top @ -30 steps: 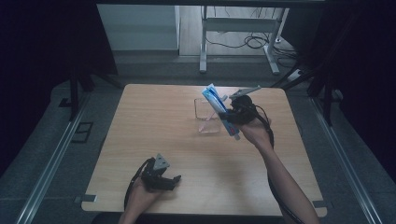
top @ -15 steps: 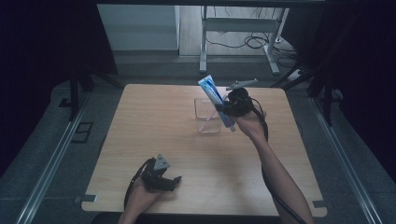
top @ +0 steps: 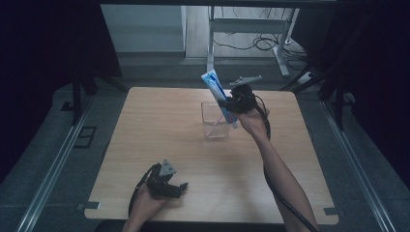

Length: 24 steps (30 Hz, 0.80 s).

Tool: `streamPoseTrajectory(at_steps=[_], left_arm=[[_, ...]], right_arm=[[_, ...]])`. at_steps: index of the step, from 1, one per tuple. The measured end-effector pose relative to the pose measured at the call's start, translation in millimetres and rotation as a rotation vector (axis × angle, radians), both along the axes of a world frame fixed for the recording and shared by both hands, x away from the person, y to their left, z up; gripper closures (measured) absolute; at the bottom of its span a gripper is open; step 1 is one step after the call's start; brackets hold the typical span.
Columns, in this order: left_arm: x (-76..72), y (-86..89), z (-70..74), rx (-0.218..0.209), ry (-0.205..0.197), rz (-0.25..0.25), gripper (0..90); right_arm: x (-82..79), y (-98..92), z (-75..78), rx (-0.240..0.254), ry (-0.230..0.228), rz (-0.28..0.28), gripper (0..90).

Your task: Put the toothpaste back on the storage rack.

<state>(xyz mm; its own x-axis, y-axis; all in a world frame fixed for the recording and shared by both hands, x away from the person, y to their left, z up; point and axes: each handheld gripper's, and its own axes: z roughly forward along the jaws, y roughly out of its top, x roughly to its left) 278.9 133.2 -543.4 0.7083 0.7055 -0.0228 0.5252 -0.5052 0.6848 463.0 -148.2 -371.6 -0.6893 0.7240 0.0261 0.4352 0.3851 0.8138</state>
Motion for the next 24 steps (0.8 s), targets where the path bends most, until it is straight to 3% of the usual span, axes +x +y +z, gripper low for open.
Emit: streamPoseTrajectory(at_steps=[16, 24], left_arm=[[0.2, -0.1, -0.1, -0.003, -0.002, 0.001, 13.7], [0.0, -0.1, 0.0, -0.003, 0.001, 0.001, 13.7]], right_arm=[[24.3, 14.1, -1.3, 0.043, -0.049, -0.022, 72.9], [33.1, 23.9, -9.2, 0.048, -0.063, -0.022, 73.0]])
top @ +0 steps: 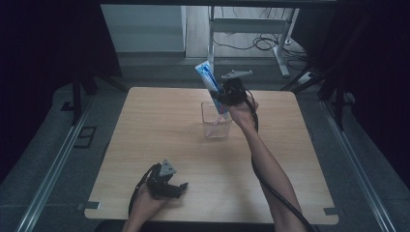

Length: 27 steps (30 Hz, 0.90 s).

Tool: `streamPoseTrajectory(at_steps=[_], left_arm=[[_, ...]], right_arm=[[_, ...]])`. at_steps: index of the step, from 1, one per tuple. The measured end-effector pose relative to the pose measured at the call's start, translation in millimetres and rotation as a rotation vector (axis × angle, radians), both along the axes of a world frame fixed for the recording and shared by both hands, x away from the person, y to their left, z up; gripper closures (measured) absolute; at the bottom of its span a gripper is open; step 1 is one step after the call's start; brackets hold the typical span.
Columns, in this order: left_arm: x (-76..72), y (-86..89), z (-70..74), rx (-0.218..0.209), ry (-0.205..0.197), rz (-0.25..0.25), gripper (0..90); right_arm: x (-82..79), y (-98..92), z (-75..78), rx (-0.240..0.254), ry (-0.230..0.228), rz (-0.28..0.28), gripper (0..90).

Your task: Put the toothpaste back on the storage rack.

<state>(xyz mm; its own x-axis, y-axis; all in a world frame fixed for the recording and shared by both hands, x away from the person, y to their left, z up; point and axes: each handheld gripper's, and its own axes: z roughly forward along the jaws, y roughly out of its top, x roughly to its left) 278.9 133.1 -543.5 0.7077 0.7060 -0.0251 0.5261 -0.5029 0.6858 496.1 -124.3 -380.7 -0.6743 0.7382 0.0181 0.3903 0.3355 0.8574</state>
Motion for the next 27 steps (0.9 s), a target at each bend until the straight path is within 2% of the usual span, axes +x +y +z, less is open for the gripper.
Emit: streamPoseTrajectory(at_steps=[13, 21, 27], left_arm=[[0.0, 0.0, 0.0, 0.0, 0.0, -0.001, 13.7], [0.0, 0.0, 0.0, 0.0, -0.001, 0.0, 13.8], [0.0, 0.0, 0.1, 0.001, 0.0, 0.0, 13.7]], right_arm=[[2.6, 3.4, -20.3, -0.034, -0.025, 0.025, 72.9], [3.0, 1.1, -34.0, -0.03, -0.013, 0.018, 72.8], [2.9, 1.1, -41.2, -0.046, -0.015, 0.017, 72.7]])
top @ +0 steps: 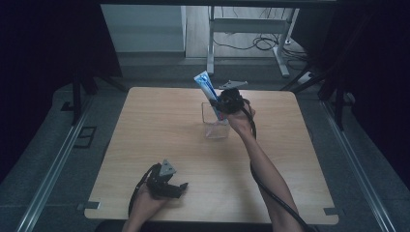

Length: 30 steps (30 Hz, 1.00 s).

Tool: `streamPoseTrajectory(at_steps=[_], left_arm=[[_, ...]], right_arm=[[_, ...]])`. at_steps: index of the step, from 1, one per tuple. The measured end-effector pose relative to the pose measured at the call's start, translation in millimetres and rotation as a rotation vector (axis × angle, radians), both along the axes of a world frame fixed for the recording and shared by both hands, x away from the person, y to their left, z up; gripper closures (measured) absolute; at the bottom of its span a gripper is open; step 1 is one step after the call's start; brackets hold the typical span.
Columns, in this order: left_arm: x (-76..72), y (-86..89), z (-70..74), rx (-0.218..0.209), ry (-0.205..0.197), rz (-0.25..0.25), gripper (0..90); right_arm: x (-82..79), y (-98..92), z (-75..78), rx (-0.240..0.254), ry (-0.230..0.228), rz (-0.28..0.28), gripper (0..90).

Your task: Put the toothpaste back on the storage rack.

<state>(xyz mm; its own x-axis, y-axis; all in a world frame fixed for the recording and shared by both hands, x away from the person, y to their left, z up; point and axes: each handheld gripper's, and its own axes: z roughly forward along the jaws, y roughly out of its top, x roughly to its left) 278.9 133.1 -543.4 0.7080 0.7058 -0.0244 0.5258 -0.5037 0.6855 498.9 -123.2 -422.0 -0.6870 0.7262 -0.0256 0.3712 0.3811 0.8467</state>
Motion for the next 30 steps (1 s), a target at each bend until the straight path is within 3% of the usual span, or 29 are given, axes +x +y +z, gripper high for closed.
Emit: streamPoseTrajectory(at_steps=[30], left_arm=[[-0.1, 0.0, 0.0, 0.001, 0.0, 0.0, 13.8]], right_arm=[[-0.2, 1.3, -37.3, -0.054, 0.049, -0.006, 71.6]])
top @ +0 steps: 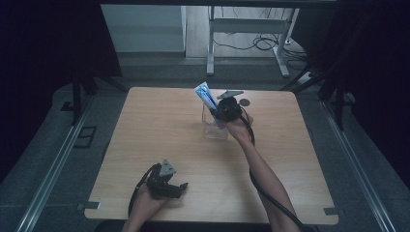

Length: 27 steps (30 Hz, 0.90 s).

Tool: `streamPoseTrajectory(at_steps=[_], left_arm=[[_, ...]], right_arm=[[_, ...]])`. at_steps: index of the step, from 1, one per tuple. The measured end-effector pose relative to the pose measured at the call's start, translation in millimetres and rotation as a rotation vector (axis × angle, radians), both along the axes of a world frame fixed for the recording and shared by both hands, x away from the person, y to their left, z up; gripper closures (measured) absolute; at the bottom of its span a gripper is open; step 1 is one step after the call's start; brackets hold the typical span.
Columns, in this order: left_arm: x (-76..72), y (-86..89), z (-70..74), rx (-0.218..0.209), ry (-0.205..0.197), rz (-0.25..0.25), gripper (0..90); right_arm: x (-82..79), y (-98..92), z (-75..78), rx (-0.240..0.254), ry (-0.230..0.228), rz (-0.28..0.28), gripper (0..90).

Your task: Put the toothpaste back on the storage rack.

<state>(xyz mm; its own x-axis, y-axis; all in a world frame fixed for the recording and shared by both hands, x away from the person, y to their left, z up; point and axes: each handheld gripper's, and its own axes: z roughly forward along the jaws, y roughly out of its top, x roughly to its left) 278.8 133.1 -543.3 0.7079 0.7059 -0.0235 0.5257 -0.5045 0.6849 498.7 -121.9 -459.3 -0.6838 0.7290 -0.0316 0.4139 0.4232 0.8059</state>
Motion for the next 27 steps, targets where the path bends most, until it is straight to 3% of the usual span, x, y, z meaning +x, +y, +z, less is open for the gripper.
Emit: streamPoseTrajectory(at_steps=[13, 19, 27], left_arm=[[0.1, 0.1, 0.0, 0.0, 0.0, -0.001, 13.7], [0.0, 0.0, 0.0, 0.0, 0.0, 0.0, 13.8], [0.1, 0.1, 0.0, 0.0, 0.0, 0.0, 13.8]], right_arm=[[-1.2, 3.6, 0.3, -0.059, 0.037, 0.036, 69.0], [-0.3, 1.0, 1.0, -0.039, 0.057, 0.03, 60.9], [-2.0, -5.3, 3.4, 0.004, 0.07, 0.026, 58.7]])
